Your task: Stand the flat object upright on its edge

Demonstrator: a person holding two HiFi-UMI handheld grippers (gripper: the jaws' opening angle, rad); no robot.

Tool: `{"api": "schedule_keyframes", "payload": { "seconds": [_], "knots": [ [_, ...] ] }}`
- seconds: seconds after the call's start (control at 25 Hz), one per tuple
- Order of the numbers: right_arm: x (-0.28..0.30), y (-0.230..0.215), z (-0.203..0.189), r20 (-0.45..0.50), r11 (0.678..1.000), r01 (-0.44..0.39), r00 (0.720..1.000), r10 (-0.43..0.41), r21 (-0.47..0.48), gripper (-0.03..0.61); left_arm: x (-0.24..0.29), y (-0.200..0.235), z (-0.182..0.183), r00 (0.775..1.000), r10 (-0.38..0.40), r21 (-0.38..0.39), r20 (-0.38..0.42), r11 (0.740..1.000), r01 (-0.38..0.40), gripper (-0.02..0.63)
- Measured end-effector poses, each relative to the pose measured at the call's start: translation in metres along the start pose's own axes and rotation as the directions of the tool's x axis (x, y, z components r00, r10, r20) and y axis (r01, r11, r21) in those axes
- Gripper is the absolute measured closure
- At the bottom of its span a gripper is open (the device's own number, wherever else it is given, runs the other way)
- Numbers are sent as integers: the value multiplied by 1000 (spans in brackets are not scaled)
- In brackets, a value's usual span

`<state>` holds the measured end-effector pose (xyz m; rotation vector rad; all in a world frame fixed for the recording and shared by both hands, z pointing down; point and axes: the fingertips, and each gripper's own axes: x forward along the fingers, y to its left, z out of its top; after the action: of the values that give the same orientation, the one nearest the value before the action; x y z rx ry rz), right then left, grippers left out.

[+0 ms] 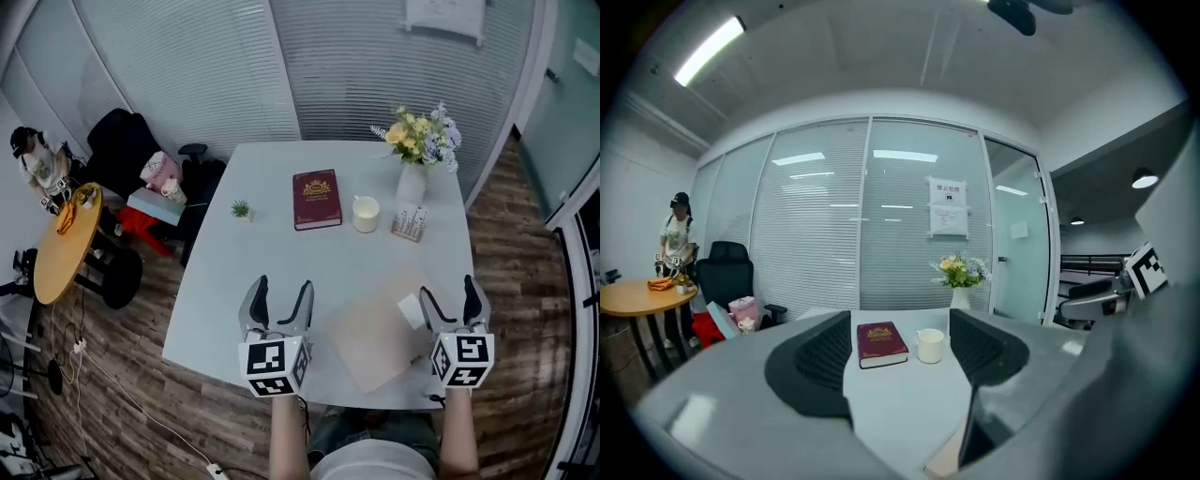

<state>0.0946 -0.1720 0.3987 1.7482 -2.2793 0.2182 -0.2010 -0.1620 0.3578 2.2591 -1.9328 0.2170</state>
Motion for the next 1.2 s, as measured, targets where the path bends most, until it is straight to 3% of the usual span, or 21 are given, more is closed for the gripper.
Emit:
{"api": "schedule_keyframes", "payload": {
  "seconds": [0.28,0.52,0.64,0.8,1.08,1.2],
  "knots": [
    [4,-11,-28,-91,996,88,992,-87,8,156,32,-5,-37,992,-93,-26,-87,995,91,299],
    [2,-22,-60,-186,991,131,974,-128,3,141,49,-21,-72,971,-159,-33,-177,987,155,299],
    [4,-26,-76,-214,990,133,970,-120,47,141,56,-29,-91,958,-189,-46,-216,982,183,299],
    [2,-29,-103,-252,978,137,963,-94,159,141,61,-43,-117,928,-248,-71,-279,969,237,299],
    [-3,-31,-151,-371,975,152,925,-82,164,138,68,-63,-160,850,-324,-60,-416,942,330,284],
    [-3,-34,-164,-409,977,154,909,-82,147,132,72,-67,-172,829,-346,-90,-439,935,342,282]
  ]
}}
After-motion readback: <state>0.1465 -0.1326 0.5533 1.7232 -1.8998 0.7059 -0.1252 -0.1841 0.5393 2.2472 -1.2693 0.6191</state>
